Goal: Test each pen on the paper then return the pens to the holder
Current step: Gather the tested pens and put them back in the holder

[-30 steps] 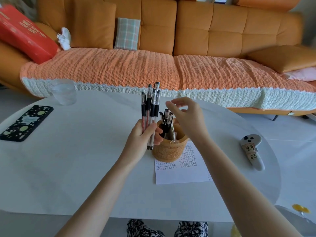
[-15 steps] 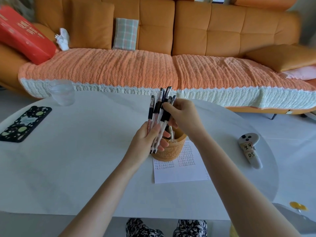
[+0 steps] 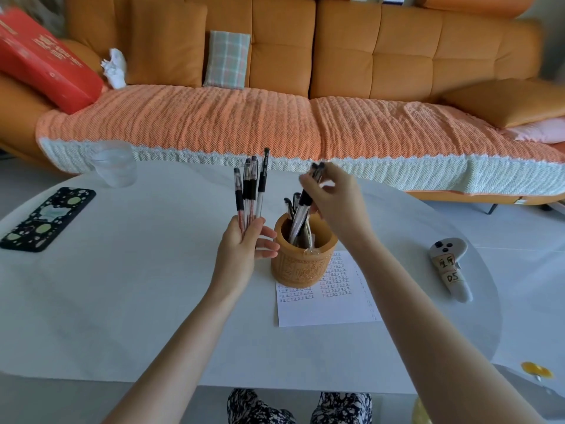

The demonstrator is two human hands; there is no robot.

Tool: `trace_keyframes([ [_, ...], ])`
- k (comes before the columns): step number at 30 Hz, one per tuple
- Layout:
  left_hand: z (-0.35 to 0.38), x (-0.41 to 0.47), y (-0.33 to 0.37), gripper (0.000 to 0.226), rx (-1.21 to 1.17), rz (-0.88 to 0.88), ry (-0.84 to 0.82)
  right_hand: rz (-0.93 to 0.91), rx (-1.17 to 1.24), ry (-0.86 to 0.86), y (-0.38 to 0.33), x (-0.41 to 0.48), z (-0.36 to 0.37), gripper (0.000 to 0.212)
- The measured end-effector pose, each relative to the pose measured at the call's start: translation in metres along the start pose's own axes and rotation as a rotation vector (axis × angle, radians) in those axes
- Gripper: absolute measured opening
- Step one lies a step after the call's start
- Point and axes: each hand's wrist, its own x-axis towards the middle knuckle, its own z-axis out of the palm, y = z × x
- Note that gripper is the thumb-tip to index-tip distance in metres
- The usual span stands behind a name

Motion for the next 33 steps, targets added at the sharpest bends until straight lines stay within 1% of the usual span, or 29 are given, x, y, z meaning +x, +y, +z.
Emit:
trace_keyframes([
  [2, 0.001, -0.001, -0.001, 0.012, 0.012, -0.006, -0.013, 0.024, -0.034, -0.072, 0.005, -0.005, 0.007, 0.026],
  [3, 0.002, -0.001, -0.001, 0.012, 0.017, -0.010, -0.019, 0.028, -0.044, -0.079, 0.006, -0.006, 0.009, 0.030],
  [6, 0.004, -0.003, 0.000, 0.012, 0.010, -0.014, -0.044, 0.022, -0.094, -0.084, 0.007, -0.009, 0.010, 0.055],
  [8, 0.005, -0.005, 0.001, 0.012, 0.015, -0.001, -0.076, 0.016, -0.094, -0.080, 0.004, -0.009, 0.007, 0.063],
  [12, 0.007, -0.010, 0.004, 0.014, 0.014, 0.040, -0.183, 0.009, 0.027, -0.020, -0.007, -0.007, 0.001, 0.047],
  [15, 0.011, -0.014, 0.008, 0.015, 0.026, 0.029, -0.256, 0.050, 0.200, -0.062, -0.016, -0.004, -0.002, 0.038],
  [17, 0.013, -0.015, 0.009, 0.016, 0.010, 0.016, -0.269, 0.040, 0.245, -0.074, -0.019, -0.004, -0.002, 0.027],
  [19, 0.013, -0.014, 0.008, 0.017, -0.006, 0.010, -0.256, 0.027, 0.255, -0.054, -0.018, -0.004, -0.001, 0.022],
  [22, 0.011, -0.012, 0.008, 0.018, 0.019, 0.025, -0.213, 0.026, 0.287, 0.032, -0.013, -0.005, -0.001, 0.020],
  [26, 0.003, -0.009, 0.006, 0.016, -0.018, 0.048, -0.079, -0.013, 0.385, 0.197, -0.015, -0.003, -0.009, 0.017],
  [28, -0.002, -0.008, 0.004, 0.016, -0.004, 0.054, -0.042, -0.054, 0.369, 0.221, -0.017, -0.002, -0.013, 0.016],
  [30, -0.002, -0.007, 0.002, 0.015, 0.013, 0.051, -0.038, -0.106, 0.289, 0.198, -0.016, -0.004, -0.012, 0.020],
  [33, 0.000, -0.009, 0.001, 0.017, 0.027, 0.043, -0.066, -0.140, 0.047, 0.110, -0.011, -0.010, -0.005, 0.020],
])
